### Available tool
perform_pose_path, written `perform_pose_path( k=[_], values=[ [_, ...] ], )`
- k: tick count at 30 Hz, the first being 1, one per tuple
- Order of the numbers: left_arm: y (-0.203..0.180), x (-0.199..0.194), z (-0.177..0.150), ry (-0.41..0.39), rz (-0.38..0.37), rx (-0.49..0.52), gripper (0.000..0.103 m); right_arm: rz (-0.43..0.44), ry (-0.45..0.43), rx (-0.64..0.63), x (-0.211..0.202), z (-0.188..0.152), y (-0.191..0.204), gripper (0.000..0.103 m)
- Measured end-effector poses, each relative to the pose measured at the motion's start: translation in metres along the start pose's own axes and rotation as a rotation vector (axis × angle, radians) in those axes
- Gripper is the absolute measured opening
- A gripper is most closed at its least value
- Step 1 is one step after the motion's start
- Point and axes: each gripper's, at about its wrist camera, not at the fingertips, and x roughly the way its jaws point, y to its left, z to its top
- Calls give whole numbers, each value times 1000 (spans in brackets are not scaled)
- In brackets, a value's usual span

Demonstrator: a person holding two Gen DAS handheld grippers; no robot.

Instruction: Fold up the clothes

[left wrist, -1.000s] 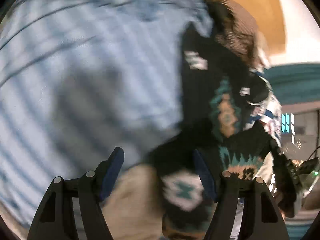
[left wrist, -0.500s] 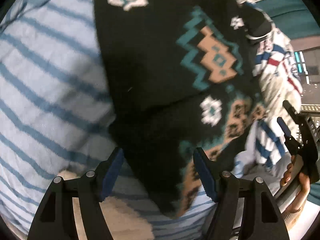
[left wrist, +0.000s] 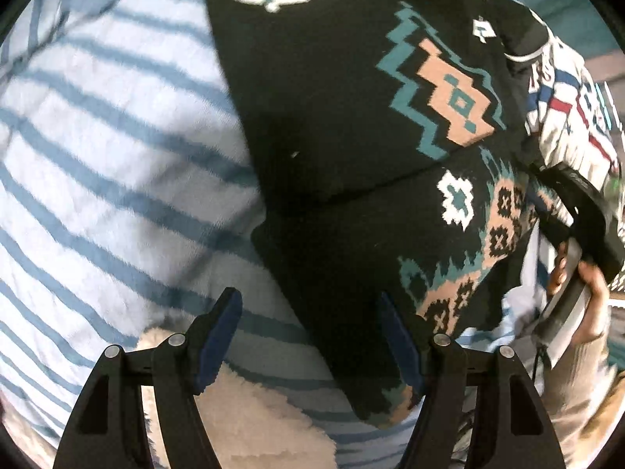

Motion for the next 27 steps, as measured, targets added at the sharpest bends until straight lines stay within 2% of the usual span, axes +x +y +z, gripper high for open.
perform_pose_path(
  k=[1,2,5,8,9,10,11,13,20,25,27],
  values=[
    [-2,-2,0,-18,15,16,72,-12,-28,-8,-6,-1,2,10],
    [-4,-5,0,-37,30,32,72,-24,-56,-17,-12,-2,4,8],
    [-7,-13,-2,-98,96,58,72,-7,-165,-10,-51,-1,2,8],
    [-7,-14,-4,-141,99,41,72,-50,-214,8,-70,12,-11,8],
    [-7,-15,-5,-154,99,36,72,-60,-203,13,-71,16,-15,11],
    [-8,-12,-4,-144,81,25,72,-67,-173,13,-69,18,-18,19],
    [-10,-10,-4,-137,74,24,72,-74,-143,13,-67,20,-20,44],
    [-15,-5,-3,-123,61,23,72,-92,-103,14,-65,13,-23,69],
    [-23,0,-8,-109,52,70,72,23,30,-89,-50,-58,15,69],
    [-41,2,-14,-100,-63,169,72,80,36,-184,-52,-94,47,68],
    [-53,3,-16,-103,-99,221,72,73,57,-224,-45,-105,52,68]
  ],
)
